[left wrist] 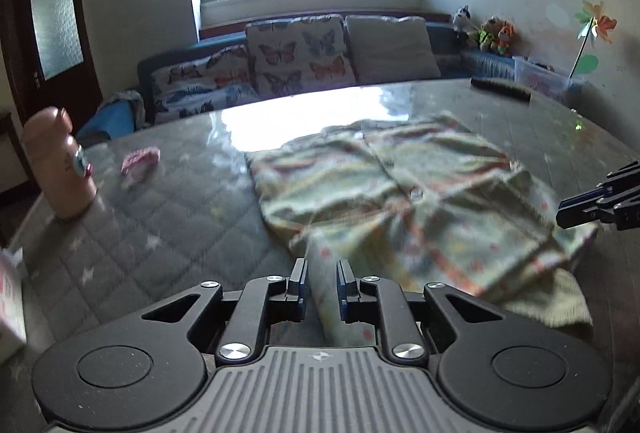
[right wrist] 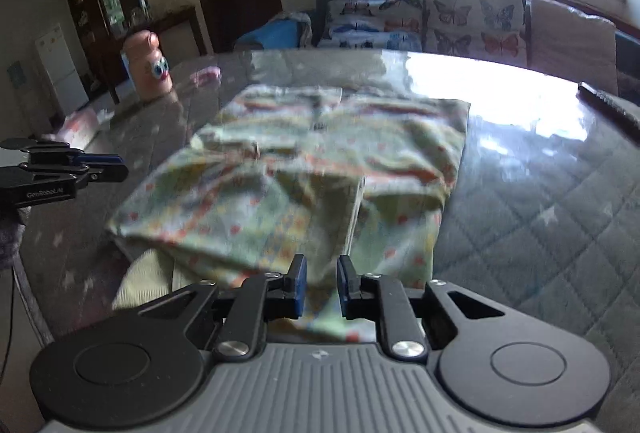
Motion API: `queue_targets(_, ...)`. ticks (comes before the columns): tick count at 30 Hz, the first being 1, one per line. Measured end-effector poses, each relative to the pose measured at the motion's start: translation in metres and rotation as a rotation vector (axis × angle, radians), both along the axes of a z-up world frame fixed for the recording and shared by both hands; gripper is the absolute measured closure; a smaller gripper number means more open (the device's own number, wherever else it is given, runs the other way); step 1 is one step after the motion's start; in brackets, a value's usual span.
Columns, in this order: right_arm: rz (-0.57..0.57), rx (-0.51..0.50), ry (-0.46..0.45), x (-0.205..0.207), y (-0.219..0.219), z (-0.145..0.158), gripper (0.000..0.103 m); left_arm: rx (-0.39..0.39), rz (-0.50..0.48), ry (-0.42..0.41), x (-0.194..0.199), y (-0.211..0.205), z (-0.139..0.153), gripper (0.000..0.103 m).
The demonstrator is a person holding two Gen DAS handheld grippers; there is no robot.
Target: Fold clothes
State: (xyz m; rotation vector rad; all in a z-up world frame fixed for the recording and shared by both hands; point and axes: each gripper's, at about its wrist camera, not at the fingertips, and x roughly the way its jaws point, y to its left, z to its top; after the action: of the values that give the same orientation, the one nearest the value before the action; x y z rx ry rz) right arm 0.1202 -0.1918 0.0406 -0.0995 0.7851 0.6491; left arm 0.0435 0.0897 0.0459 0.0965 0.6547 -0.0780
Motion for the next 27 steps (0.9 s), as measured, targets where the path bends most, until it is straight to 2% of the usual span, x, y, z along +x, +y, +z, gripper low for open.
queue_targets(2, -0.001, 0.020, -0.022, 0.010, 0.006, 0.005, 0.087, -0.003, -0.003, -0.015, 0.016, -0.003, 0.002, 0.087)
queue_targets(8, 0.011, 0.055, -0.041, 0.037, 0.026, -0.001, 0.085, -0.020, -0.005, 0.051, 0.058, -0.003, -0.021, 0.087)
queue_targets(10, 0.017, 0.051, -0.045, 0.042, 0.031, -0.008, 0.081, 0.020, 0.023, 0.082, 0.063, -0.001, -0.033, 0.086)
queue_targets(16, 0.023, -0.002, -0.009, 0.049, 0.033, -0.036, 0.079, 0.040, 0.042, 0.050, 0.053, 0.007, -0.041, 0.084)
queue_targets(22, 0.032, -0.002, -0.049, 0.043, 0.033, -0.022, 0.075, 0.093, 0.072, 0.003, 0.049, -0.002, -0.030, 0.084)
queue_targets(25, 0.047, 0.025, -0.065, 0.046, 0.042, -0.017, 0.068, 0.076, 0.015, -0.012, 0.046, -0.015, -0.023, 0.084)
queue_targets(27, 0.061, 0.030, -0.061, 0.048, 0.049, -0.021, 0.068, 0.085, -0.013, -0.003, 0.048, -0.023, -0.027, 0.084)
